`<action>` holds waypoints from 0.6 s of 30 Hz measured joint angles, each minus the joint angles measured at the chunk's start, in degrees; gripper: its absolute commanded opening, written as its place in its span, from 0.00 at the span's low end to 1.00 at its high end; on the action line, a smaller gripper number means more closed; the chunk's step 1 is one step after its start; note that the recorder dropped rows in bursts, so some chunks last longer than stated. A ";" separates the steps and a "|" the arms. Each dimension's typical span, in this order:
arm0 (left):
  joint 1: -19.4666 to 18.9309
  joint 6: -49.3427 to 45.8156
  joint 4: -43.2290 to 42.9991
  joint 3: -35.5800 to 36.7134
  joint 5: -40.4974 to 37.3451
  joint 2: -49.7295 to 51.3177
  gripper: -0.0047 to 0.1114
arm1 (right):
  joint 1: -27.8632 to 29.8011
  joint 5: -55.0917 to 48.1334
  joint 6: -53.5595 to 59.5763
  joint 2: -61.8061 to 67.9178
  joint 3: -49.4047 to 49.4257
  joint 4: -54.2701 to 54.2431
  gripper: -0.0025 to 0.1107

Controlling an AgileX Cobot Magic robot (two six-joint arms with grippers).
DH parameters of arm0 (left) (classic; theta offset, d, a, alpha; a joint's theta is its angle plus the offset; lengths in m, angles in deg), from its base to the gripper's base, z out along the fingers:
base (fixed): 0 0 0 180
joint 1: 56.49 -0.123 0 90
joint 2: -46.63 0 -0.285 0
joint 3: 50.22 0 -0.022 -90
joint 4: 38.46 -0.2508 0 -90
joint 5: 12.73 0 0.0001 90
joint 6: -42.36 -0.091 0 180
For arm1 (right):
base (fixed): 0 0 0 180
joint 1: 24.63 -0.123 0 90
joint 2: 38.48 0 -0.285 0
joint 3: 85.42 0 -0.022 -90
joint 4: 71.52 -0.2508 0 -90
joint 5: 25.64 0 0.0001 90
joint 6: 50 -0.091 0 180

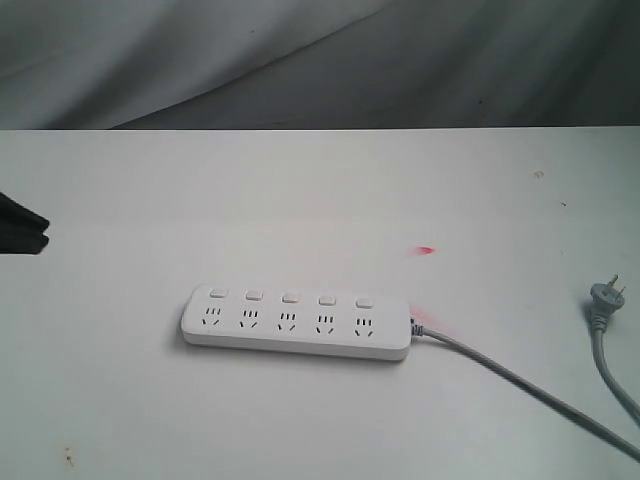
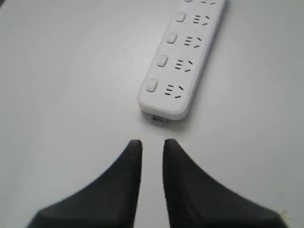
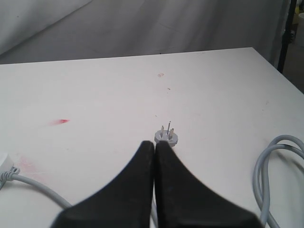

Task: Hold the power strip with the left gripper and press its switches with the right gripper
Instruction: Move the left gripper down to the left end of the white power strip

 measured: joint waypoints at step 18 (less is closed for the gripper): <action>18.72 0.00 -4.63 -9.50 11.07 21.88 0.76 | 0.00 0.00 0.00 0.00 0.00 0.00 0.02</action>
